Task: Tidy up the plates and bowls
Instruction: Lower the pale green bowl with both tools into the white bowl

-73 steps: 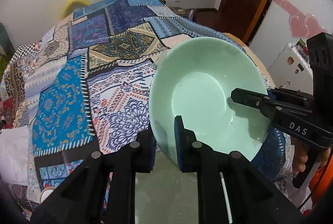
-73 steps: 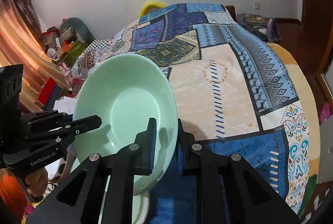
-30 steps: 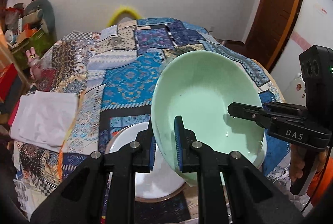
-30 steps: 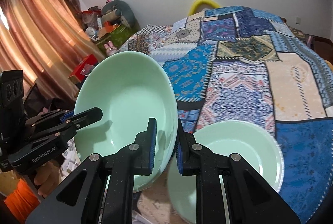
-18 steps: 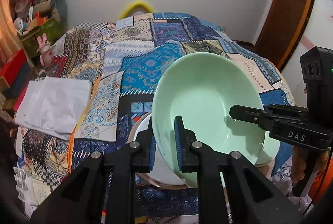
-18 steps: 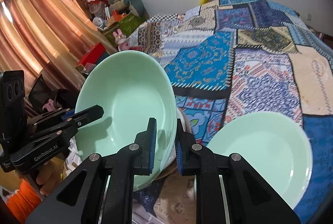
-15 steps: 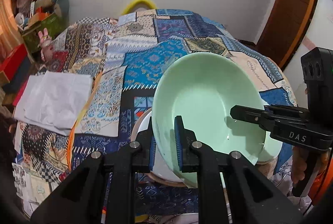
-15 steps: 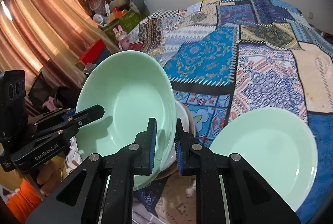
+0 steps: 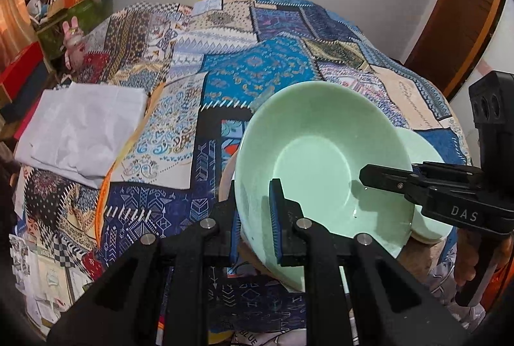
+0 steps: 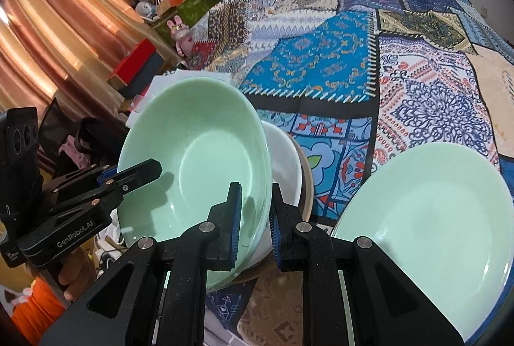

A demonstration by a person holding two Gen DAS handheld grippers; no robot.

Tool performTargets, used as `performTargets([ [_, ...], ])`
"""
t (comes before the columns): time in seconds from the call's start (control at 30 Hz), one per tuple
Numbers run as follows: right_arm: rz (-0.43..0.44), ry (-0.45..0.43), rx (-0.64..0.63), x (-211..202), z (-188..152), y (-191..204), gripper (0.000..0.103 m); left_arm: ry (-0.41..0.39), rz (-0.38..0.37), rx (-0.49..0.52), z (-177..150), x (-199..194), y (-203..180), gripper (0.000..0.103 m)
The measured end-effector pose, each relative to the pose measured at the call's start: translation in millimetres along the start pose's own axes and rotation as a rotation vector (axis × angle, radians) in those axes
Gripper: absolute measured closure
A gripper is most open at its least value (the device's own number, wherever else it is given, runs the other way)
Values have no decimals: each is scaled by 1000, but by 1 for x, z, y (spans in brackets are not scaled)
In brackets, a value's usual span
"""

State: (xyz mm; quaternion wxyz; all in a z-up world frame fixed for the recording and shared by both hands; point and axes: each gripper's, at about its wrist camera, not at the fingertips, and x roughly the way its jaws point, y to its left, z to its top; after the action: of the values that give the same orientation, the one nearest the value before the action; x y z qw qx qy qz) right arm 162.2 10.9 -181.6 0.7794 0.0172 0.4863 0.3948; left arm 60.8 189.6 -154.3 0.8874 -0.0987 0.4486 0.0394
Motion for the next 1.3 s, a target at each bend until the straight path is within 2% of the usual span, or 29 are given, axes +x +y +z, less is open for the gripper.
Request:
performTargets([
  [0.47, -34, 18, -25, 16, 0, 6, 88, 30, 18, -19, -4, 23, 14, 87],
  [0.57, -54, 16, -46, 19, 0, 8, 88, 18, 41, -9, -3, 24, 13, 87],
  [0.77, -126, 13, -128, 21, 1, 16, 88, 10, 102, 38, -5, 29, 6, 87],
  [0.97, -201, -2, -204, 19, 3, 23, 82, 32, 110, 40, -8, 37, 8, 84],
  [1.03, -191, 2, -196, 18, 5, 21, 79, 40, 100, 36, -8, 38, 9, 83],
  [1.17, -182, 3, -181, 17, 5, 18, 79, 41, 98, 41, -8, 38, 8, 83],
  [1.3, -185, -13, -166, 11, 6, 20, 79, 11, 85, 44, -6, 28, 7, 83],
])
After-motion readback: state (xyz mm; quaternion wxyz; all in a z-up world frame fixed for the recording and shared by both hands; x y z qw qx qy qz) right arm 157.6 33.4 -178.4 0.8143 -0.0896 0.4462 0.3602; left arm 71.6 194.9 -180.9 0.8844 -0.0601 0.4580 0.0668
